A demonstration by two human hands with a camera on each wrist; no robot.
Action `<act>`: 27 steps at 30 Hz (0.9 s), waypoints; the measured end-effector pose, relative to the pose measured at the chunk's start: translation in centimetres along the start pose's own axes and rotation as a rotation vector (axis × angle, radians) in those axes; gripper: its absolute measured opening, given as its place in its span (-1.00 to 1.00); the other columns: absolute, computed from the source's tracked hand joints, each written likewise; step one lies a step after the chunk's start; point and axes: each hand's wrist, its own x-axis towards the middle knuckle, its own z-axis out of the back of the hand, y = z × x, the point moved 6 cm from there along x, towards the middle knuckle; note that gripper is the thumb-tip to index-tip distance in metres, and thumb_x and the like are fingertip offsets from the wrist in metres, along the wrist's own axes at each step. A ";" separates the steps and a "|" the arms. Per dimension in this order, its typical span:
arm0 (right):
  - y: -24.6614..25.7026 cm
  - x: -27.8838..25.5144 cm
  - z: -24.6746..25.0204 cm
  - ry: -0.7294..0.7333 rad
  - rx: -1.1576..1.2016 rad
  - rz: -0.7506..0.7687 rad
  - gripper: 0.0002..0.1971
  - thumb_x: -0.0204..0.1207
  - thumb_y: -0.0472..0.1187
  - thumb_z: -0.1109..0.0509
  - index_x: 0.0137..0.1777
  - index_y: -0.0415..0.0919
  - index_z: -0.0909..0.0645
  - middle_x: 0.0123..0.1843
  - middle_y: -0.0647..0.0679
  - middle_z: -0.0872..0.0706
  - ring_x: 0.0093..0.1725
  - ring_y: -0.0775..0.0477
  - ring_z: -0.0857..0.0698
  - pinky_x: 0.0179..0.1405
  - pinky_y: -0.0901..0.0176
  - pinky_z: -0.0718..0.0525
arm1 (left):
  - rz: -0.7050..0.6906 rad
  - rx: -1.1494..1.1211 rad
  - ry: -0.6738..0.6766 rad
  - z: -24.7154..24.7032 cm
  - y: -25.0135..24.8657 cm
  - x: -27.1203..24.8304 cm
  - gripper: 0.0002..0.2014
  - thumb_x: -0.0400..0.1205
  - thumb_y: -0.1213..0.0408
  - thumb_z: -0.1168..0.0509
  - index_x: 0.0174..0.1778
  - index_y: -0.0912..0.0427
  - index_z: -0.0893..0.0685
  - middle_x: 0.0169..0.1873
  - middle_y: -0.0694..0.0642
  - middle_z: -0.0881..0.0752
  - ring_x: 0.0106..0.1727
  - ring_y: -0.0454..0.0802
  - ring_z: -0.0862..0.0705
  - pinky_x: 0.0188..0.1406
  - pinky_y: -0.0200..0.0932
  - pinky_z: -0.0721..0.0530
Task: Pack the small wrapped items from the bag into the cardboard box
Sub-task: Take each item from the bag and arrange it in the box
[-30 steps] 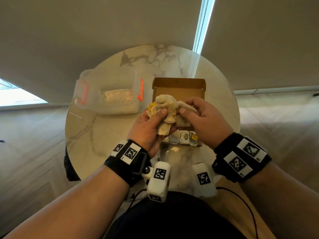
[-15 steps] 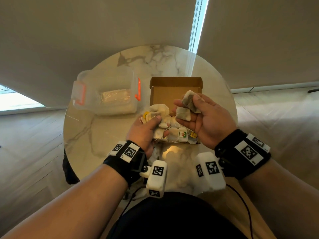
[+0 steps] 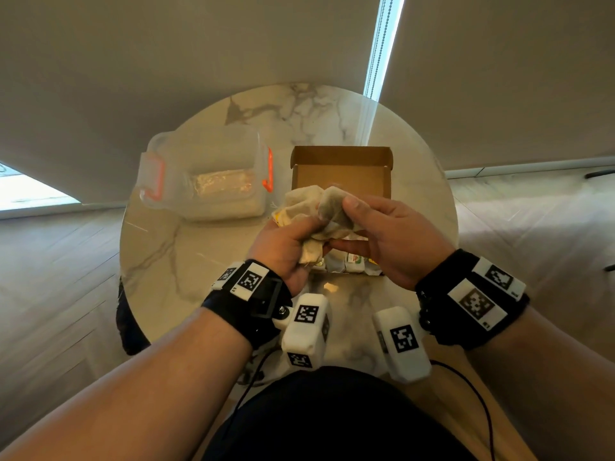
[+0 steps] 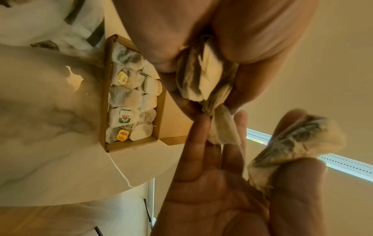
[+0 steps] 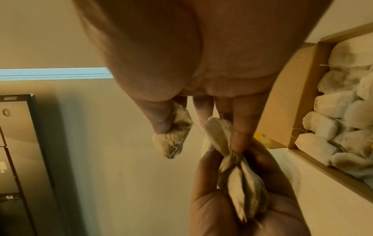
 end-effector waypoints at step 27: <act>-0.5 -0.1 2.5 -0.089 -0.631 0.215 -0.59 0.82 0.04 -0.23 -0.09 -0.07 -0.85 -0.12 0.01 -0.90 -0.02 0.05 -0.83 0.11 0.12 -0.70 | -0.011 -0.161 -0.159 1.9 -2.3 1.6 -0.49 0.59 0.38 -0.44 0.50 0.32 -0.62 0.06 0.36 -0.84 0.04 0.31 -0.88 -0.08 0.27 -0.84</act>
